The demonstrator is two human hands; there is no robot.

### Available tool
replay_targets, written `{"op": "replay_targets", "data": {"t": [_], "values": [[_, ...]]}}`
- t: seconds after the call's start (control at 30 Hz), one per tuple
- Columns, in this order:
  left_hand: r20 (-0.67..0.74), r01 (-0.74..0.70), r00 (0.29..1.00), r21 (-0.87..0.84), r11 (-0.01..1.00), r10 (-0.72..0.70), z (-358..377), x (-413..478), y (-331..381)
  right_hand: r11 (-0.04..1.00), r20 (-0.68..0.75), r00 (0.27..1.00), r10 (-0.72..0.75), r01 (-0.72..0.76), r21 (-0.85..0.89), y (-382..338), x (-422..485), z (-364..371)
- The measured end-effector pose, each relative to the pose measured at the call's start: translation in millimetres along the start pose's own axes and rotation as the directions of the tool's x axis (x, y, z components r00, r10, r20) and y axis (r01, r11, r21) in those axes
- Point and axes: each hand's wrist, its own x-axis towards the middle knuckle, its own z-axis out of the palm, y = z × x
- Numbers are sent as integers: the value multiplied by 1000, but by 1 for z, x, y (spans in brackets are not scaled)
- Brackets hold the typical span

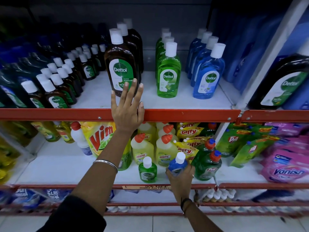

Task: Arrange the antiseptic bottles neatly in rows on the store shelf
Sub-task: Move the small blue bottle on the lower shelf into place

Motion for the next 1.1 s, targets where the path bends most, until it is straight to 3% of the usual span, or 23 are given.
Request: {"op": "replay_targets", "data": {"t": [0.13, 0.3, 0.47, 0.63, 0.87, 1.1], "values": [[13, 3, 1000, -4, 1000, -3, -1, -1, 0, 995, -47, 994, -98, 97, -28, -20, 7, -26], [32, 13, 999, -13, 1000, -12, -2, -1, 0, 982, -103, 988, -118, 132, 137, -69, 12, -62], [59, 22, 998, -22, 1000, -20, -4, -1, 2, 934, -282, 913, -293, 337, 119, -129, 28, -96], [75, 30, 997, -27, 999, -28, -5, 0, 1, 878, -421, 826, -374, 462, 125, -185, 63, -126], [76, 28, 997, -32, 999, -26, -6, 1, 2, 884, -531, 758, -378, 466, 36, -229, 124, -146], [76, 23, 997, -29, 999, -20, -6, 2, 1, 914, -446, 810, -381, 404, -46, -223, 152, -129]]}}
